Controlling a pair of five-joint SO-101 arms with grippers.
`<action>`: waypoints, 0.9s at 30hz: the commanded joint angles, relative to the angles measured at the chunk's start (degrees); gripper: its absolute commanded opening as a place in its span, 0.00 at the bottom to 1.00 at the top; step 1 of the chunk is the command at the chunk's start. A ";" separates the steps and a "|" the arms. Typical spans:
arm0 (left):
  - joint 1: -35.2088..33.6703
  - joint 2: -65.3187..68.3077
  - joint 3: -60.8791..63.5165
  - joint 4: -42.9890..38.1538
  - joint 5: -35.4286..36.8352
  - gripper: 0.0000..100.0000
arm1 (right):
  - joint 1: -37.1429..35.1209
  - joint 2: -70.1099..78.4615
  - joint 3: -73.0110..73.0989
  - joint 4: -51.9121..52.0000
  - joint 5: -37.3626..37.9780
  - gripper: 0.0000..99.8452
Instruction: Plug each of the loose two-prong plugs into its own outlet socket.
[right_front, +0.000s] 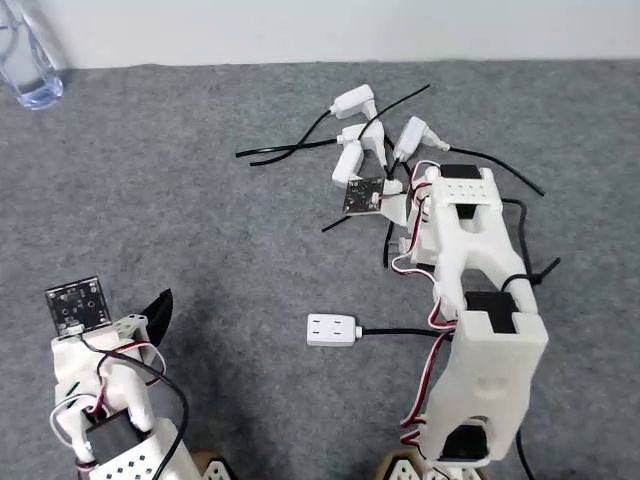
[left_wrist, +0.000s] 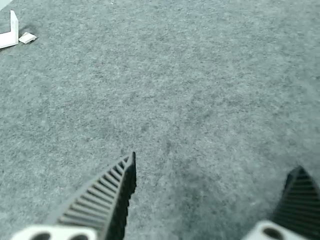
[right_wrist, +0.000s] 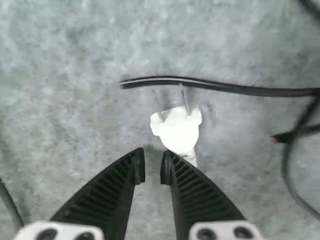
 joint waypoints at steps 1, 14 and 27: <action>0.26 -0.26 -0.48 0.18 -0.44 0.43 | -1.19 -1.27 -4.92 1.63 -0.88 0.07; 0.26 -0.26 -0.48 0.18 -0.44 0.43 | -2.42 -6.11 -5.27 2.68 -1.14 0.16; 0.26 -0.26 -0.48 0.18 -0.44 0.43 | -2.42 0.57 -5.36 -6.55 2.02 0.20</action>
